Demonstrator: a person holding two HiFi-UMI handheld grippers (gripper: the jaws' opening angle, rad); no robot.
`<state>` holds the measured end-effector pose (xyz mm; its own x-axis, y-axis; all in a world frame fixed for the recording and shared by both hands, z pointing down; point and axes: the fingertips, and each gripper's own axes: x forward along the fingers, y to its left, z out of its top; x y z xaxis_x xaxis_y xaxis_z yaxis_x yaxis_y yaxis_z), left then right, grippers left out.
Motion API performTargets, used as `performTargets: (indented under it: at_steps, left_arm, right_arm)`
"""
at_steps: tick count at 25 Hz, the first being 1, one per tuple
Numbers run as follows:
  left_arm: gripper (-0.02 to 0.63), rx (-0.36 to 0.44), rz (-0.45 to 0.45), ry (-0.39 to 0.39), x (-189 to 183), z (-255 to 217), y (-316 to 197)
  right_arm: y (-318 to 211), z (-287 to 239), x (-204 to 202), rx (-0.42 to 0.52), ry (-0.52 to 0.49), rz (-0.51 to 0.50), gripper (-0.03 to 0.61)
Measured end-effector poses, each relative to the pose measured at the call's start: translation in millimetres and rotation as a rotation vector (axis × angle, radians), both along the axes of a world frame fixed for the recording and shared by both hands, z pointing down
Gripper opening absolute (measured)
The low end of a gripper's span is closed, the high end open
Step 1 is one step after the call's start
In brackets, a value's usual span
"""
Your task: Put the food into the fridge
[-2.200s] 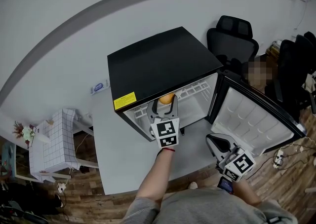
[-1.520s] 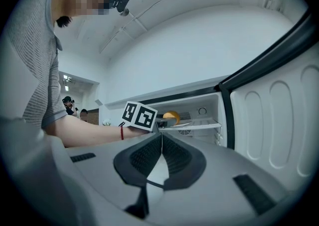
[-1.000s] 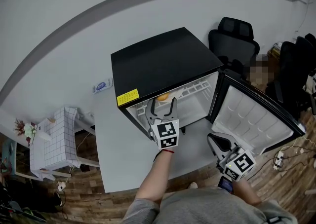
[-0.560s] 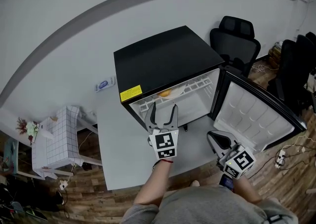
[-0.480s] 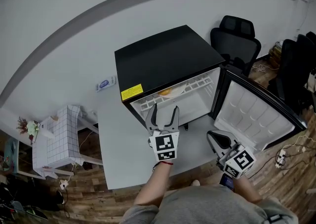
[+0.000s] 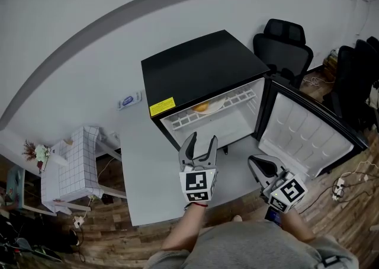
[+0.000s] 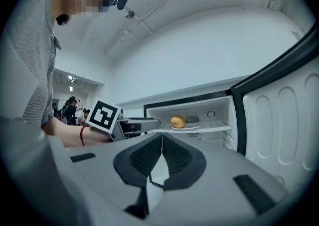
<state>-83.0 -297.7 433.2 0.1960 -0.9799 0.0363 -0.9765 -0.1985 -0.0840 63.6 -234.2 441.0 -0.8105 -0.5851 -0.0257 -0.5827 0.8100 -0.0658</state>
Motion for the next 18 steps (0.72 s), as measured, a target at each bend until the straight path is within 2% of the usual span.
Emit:
performTargets:
  at_steps: [3,10,13,18]
  left_arm:
    - [0.211,-0.005,0.013,0.022,1.9,0.8,11.2]
    - [0.039,0.004,0.041,0.041,3.6,0.7,37.3]
    - [0.012,0.016,0.079,0.039,7.5,-1.5,45.9]
    - [0.011,0.020,0.144,0.057,18.3,-1.4,66.1]
  right_arm:
    - [3.0,0.1,-1.2,0.004,0.002,0.000,0.011]
    - [9.0,5.5,-2.2,-0.006,0.006,0.011,0.011]
    - [11.2,5.4,-4.2,-0.006,0.004,0.014,0.011]
    - [17.2,2.9,-6.9,-0.001,0.001,0.014,0.011]
